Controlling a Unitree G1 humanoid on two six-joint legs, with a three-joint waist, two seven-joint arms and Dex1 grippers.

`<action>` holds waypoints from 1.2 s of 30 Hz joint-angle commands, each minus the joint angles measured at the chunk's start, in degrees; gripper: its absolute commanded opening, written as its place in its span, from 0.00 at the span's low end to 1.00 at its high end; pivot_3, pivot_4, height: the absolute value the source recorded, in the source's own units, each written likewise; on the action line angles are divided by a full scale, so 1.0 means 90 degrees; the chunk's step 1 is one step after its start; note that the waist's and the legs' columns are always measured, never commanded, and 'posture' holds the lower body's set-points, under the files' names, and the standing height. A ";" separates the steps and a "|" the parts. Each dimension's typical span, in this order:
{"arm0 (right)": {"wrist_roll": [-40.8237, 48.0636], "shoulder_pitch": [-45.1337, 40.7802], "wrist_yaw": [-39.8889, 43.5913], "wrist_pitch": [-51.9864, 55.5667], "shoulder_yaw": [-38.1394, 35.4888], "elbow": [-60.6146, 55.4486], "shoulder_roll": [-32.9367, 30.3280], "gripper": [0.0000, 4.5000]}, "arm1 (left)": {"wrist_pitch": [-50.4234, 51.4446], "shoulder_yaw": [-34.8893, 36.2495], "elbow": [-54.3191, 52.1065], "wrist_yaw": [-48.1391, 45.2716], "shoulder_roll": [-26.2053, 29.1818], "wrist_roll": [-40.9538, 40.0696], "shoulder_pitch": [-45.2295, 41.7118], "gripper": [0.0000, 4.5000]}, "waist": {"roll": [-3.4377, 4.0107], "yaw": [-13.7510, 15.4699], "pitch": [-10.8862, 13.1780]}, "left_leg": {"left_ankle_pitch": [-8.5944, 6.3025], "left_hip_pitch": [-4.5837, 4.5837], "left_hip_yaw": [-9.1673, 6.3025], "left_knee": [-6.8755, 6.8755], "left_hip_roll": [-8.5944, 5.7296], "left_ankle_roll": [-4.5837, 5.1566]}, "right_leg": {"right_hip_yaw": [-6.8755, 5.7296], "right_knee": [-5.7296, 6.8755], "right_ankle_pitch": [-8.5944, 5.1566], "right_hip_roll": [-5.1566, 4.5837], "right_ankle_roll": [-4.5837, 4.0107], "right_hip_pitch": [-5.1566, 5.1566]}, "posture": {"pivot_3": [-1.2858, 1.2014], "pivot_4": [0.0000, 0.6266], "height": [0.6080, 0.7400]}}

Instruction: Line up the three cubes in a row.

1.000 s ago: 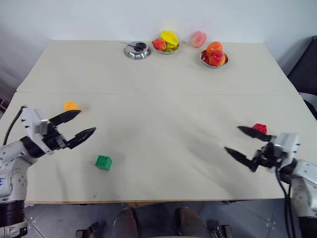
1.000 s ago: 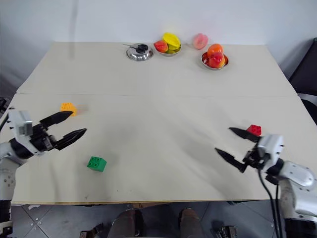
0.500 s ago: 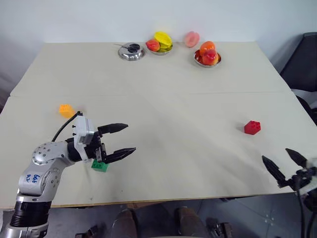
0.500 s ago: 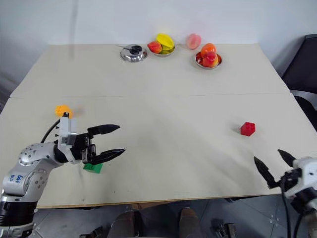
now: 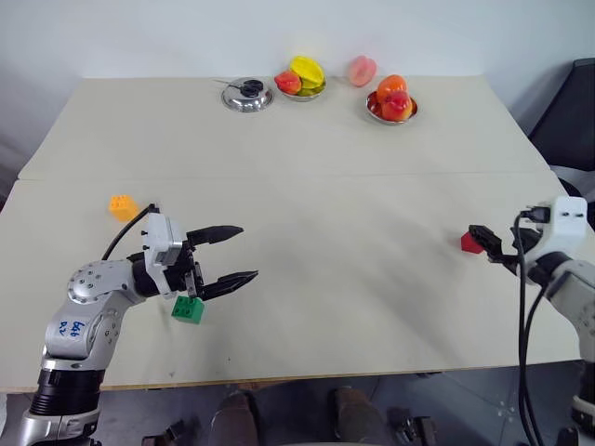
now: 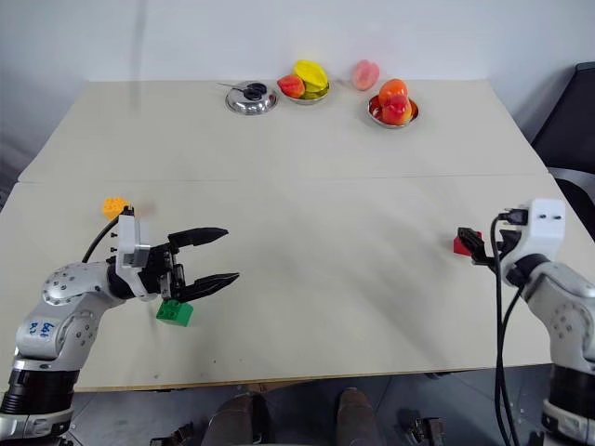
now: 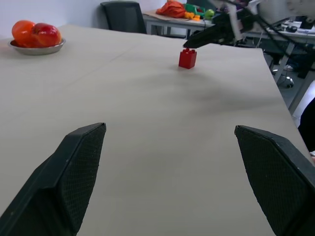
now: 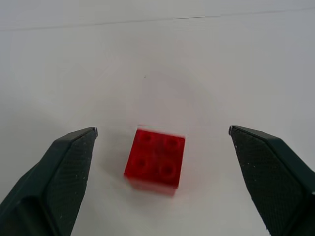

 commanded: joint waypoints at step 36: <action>-0.3136 -0.4769 0.8724 -0.7539 0.4230 0.7058 0.0714 0.34 | -0.0244 0.0535 0.0067 0.0097 0.0129 0.0019 0.0184 1.00 | 0.0054 -0.0204 0.0038 | 0.0000 0.0004 0.0020 0.0013 0.0004 -0.0001 | -0.0001 -0.0004 0.0003 0.0000 0.0008 -0.0006 | 0.52 0.24 1.00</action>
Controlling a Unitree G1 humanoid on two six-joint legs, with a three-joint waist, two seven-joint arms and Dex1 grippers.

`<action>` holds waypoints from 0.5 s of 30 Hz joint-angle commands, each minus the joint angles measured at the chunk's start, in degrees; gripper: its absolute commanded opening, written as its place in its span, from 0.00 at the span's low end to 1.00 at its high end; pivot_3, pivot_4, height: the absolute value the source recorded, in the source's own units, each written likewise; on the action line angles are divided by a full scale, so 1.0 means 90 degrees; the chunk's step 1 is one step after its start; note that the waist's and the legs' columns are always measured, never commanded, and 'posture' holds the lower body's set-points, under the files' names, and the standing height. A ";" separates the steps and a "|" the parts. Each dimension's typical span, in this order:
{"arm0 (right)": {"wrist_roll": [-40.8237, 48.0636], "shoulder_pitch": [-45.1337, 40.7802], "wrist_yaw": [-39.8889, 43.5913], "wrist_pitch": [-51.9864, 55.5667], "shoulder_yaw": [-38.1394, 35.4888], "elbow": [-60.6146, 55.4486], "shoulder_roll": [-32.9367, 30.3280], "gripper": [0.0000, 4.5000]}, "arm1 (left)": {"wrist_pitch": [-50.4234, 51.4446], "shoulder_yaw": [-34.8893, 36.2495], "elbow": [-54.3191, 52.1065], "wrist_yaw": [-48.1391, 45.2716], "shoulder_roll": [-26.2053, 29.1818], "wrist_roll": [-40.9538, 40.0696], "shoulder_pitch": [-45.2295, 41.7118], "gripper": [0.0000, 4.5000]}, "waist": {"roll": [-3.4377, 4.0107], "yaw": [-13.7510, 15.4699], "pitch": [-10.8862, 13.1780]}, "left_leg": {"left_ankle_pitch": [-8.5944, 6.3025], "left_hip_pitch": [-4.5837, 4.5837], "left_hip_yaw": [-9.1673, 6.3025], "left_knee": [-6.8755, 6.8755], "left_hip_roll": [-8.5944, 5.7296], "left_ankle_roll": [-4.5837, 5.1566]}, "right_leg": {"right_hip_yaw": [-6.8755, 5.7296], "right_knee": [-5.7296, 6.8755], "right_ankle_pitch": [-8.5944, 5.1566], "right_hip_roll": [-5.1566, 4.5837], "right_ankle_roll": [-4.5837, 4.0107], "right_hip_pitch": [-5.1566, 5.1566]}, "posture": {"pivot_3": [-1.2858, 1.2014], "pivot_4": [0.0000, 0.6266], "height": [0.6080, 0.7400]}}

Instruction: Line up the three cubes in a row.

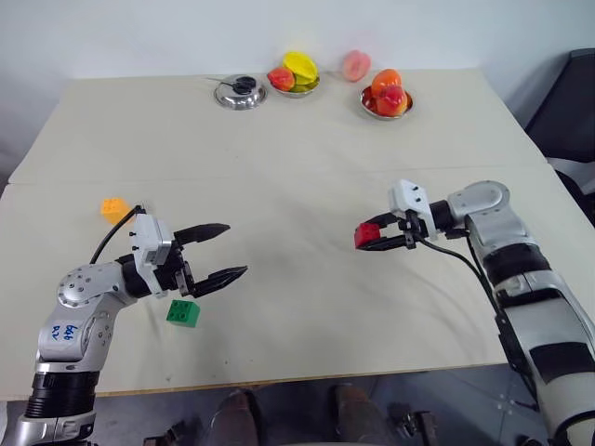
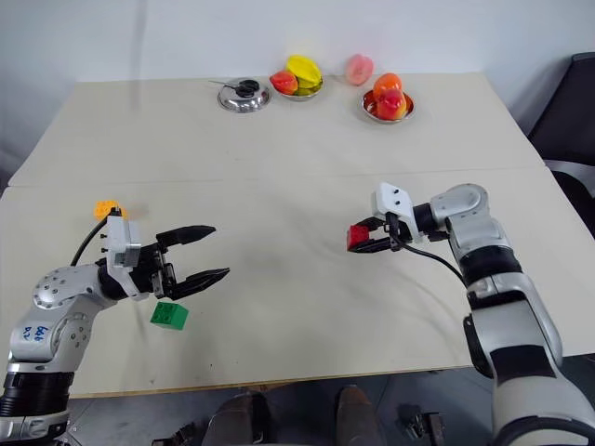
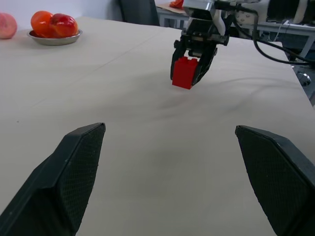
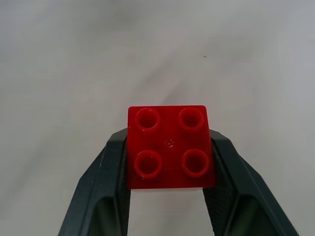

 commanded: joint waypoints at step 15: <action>-0.0337 -0.0484 0.0516 -0.1368 -0.0491 0.1236 0.0200 0.90 | 0.0119 0.0767 -0.0410 0.0227 0.0258 -0.0194 0.0358 1.00 | 0.0010 -0.0201 0.0006 | 0.0001 0.0007 -0.0002 -0.0002 0.0001 -0.0001 | 0.0002 0.0014 0.0000 -0.0001 0.0000 0.0006 | 0.52 0.24 1.00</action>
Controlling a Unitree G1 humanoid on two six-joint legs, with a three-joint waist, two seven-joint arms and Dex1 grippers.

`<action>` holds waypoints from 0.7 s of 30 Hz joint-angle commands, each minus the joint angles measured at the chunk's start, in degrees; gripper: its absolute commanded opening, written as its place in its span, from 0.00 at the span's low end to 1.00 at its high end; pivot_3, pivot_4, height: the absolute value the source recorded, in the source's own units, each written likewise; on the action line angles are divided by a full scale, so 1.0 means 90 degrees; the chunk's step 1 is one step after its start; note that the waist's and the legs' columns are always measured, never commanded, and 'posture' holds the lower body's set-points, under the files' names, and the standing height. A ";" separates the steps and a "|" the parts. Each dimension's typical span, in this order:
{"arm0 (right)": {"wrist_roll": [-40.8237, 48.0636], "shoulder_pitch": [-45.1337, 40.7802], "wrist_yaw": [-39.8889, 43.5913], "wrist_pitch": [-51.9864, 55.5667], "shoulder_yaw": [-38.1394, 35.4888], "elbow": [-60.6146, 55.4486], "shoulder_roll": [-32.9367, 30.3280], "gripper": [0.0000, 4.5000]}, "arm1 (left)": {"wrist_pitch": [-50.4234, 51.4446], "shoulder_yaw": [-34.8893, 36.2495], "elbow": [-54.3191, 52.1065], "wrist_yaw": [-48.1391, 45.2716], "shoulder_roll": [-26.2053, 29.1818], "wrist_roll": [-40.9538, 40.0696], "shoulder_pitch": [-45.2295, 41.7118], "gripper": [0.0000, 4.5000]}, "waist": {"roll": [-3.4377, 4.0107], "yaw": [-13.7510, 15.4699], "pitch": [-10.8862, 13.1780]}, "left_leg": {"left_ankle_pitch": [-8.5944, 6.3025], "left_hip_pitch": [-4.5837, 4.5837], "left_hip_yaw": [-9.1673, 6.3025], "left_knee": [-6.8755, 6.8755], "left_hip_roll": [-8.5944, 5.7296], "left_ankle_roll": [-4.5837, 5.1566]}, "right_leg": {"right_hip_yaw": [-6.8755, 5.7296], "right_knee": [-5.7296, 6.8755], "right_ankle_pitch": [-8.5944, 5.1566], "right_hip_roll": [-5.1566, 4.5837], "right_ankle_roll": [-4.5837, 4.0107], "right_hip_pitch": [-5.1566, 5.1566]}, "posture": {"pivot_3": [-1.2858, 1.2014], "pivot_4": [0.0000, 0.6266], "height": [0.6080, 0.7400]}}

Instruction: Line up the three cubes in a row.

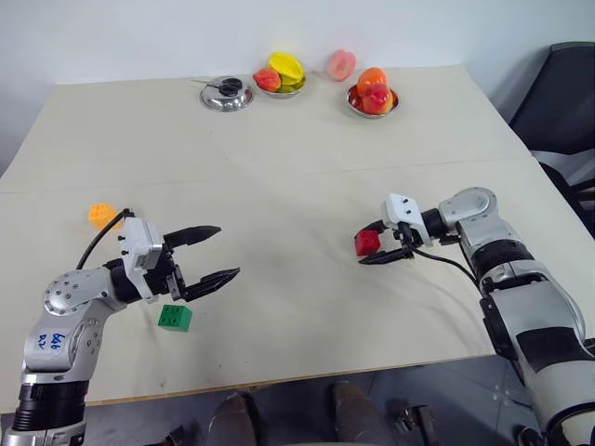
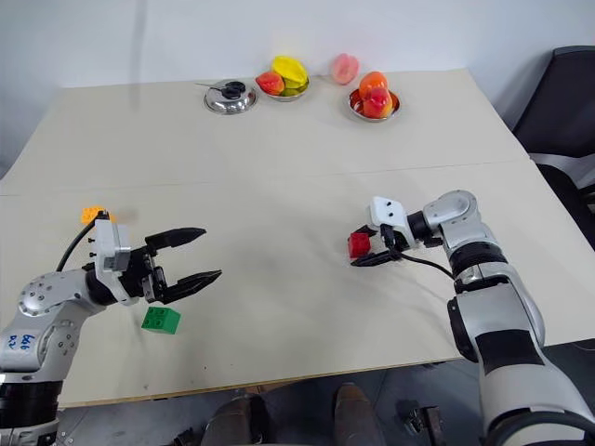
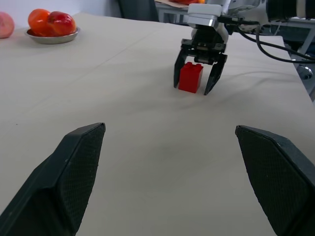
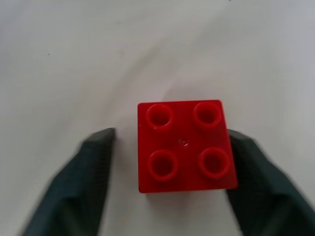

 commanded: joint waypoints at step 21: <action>0.4356 0.4489 0.0410 0.1436 -0.0827 -0.6797 -0.1979 0.99 | -0.2123 0.3306 0.3165 -0.0748 0.0887 0.0284 0.2650 1.00 | -0.0009 0.0055 0.0011 | -0.0019 0.0006 0.0000 -0.0008 0.0002 -0.0005 | -0.0005 -0.0007 -0.0010 -0.0006 -0.0018 0.0001 | 0.52 0.24 1.00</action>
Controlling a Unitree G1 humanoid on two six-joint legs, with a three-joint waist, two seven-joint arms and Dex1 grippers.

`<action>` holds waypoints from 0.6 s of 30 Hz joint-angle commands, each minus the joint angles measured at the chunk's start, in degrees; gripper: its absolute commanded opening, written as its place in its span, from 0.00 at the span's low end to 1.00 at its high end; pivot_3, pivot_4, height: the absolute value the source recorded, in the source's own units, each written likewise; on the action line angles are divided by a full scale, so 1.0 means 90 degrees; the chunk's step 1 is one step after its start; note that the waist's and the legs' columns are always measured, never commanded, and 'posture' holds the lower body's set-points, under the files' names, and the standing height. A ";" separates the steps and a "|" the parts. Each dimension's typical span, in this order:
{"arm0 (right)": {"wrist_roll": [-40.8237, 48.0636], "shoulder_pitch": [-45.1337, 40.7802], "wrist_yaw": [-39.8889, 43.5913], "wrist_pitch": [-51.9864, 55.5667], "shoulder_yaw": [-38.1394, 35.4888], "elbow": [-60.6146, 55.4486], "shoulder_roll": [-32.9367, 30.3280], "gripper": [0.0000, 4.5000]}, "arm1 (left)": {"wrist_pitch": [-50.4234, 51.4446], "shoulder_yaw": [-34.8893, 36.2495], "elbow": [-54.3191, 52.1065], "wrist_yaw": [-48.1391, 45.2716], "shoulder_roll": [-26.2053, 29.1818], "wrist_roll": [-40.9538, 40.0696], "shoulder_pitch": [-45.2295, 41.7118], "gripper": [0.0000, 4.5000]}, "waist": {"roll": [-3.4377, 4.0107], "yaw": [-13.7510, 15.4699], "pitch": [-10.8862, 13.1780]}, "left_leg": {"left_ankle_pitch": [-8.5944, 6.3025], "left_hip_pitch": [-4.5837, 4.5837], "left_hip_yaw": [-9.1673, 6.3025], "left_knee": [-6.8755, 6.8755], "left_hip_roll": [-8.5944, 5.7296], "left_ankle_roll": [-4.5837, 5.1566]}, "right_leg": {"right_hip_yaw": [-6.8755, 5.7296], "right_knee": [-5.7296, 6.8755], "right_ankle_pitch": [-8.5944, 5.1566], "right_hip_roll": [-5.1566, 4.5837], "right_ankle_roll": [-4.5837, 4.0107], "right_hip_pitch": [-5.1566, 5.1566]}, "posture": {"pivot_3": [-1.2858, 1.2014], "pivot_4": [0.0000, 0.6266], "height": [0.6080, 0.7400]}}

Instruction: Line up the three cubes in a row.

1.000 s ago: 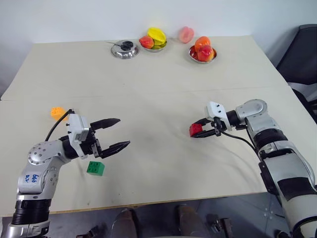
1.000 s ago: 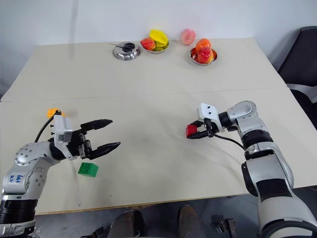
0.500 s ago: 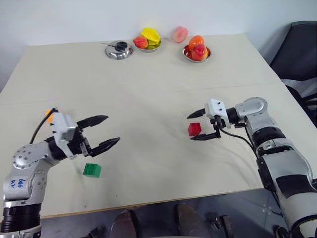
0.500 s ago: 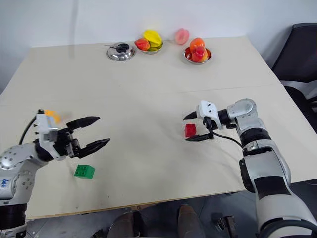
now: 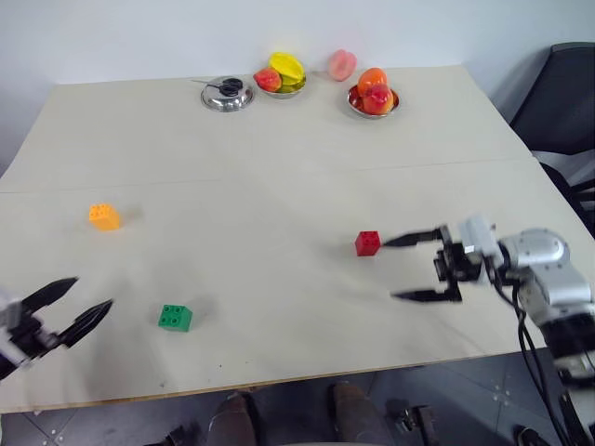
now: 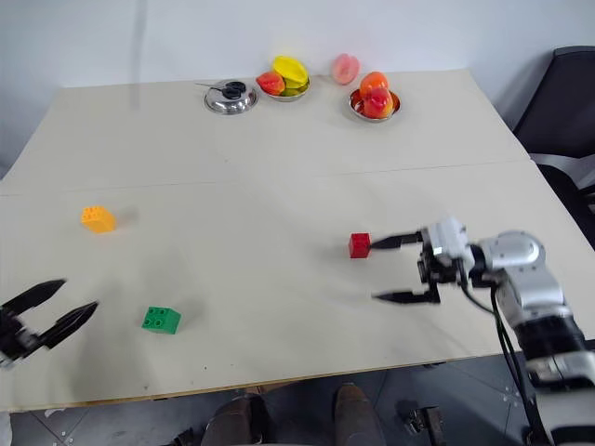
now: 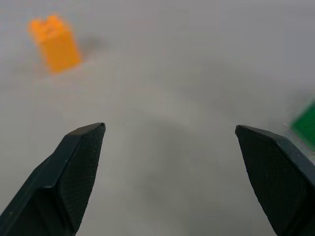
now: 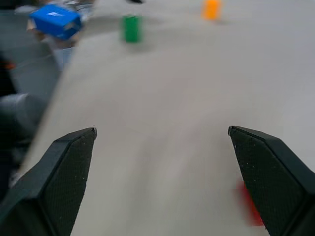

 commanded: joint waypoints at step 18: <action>0.1029 0.0937 0.0425 0.0656 -0.0986 -0.1417 0.0679 0.99 | -0.0268 -0.2099 -0.1446 -0.1177 0.0137 0.0405 -0.0525 1.00 | -0.0034 0.0172 -0.0011 | -0.0019 0.0010 0.0000 0.0006 0.0007 0.0004 | -0.0008 0.0007 -0.0005 0.0004 -0.0009 0.0006 | 0.52 0.24 1.00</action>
